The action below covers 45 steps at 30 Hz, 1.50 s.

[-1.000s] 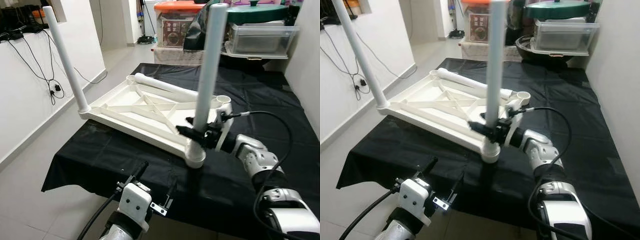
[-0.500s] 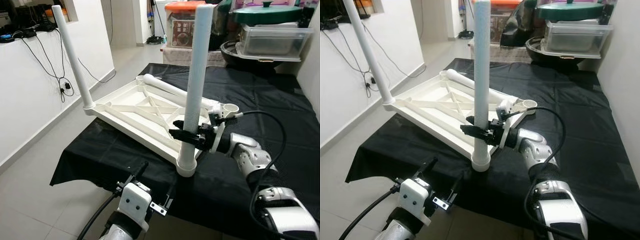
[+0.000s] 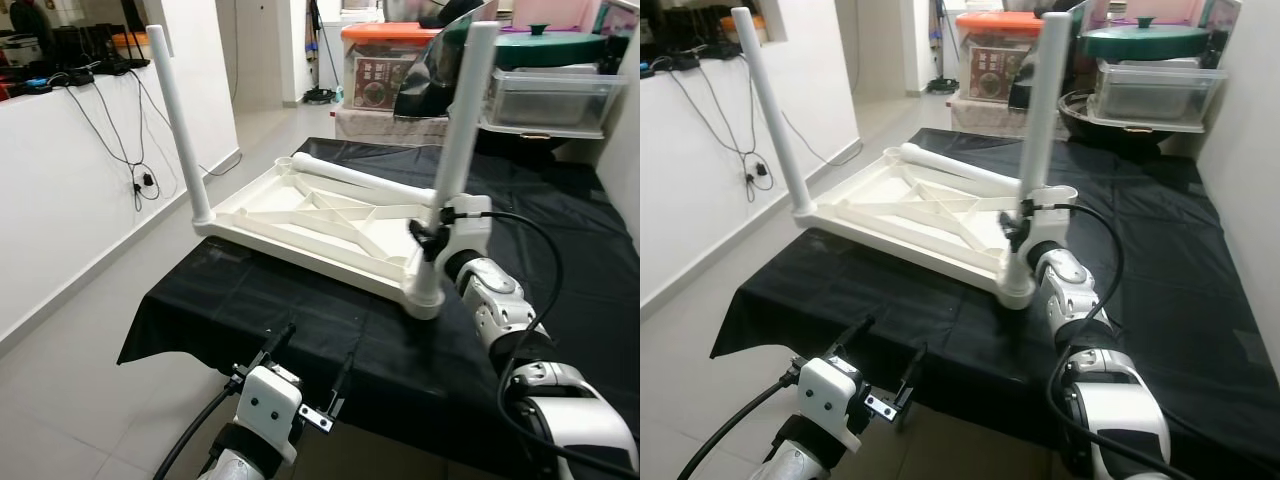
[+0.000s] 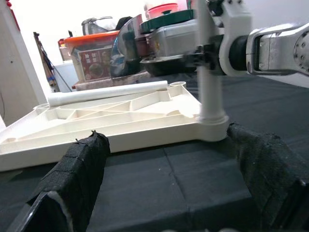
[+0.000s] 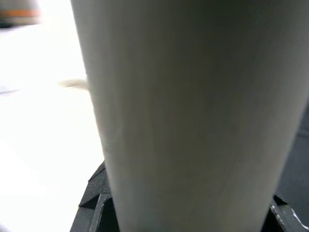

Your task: Building children table

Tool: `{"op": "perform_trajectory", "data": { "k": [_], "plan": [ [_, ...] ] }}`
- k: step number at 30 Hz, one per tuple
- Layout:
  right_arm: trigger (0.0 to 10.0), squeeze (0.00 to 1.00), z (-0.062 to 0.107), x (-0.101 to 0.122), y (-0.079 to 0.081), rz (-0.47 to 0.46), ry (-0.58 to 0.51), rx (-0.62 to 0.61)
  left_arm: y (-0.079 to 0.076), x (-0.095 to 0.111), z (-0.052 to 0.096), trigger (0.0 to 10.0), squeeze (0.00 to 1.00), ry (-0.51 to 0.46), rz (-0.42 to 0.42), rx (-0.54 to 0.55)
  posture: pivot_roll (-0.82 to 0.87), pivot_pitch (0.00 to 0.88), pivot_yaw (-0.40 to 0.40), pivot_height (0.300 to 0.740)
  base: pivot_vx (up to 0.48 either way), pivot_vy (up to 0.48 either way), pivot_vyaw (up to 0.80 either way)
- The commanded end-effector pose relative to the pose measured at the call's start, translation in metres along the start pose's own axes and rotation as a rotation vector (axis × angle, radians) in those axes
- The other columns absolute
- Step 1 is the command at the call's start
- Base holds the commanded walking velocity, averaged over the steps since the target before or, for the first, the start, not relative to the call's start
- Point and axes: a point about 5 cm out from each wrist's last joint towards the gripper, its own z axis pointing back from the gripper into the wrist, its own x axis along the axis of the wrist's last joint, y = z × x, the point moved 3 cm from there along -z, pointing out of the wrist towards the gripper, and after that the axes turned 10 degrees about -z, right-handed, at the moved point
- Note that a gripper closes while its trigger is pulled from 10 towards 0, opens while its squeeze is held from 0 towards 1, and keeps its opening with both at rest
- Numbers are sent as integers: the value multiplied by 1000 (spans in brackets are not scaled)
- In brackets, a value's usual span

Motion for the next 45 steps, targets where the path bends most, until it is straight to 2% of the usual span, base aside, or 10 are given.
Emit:
{"op": "perform_trajectory", "data": {
  "k": [1,10,11,13,14,19,20,27,33,45],
  "plan": [
    [0,0,8,-15,-30,17,38,-209,2,-5,1,10000,0,22,9,3,37,0,11,740,0,0,0],
    [0,0,23,-41,-41,-23,109,-517,2,-5,1,10000,0,23,8,2,37,0,11,740,0,0,0],
    [10000,0,21,-41,-33,-43,96,-496,2,-5,1,10000,0,23,8,2,37,0,13,740,0,0,0],
    [10000,8,18,-37,-24,-53,62,-441,2,-5,1,10000,0,23,9,2,37,0,13,740,0,0,0],
    [10000,1000,14,-30,-10,-69,17,-363,2,-5,1,10000,0,23,10,2,37,0,13,740,0,0,0],
    [10000,1000,9,-20,1,-89,-16,-256,2,-5,0,10000,0,23,11,2,31,0,12,740,0,0,0],
    [10000,0,6,-15,4,-112,-22,-208,2,-5,0,10000,0,22,10,3,31,0,12,740,0,0,0],
    [10000,0,-3,5,13,-222,-43,3,2,-5,0,10000,0,22,10,3,33,0,11,740,0,0,0],
    [10000,0,1,17,31,-299,11,410,2,-5,0,10000,0,21,11,3,33,0,11,740,0,0,0],
    [10000,0,55,3,64,-294,236,1186,1,-5,1,10000,0,22,9,0,37,0,15,740,0,0,0]
  ]
}}
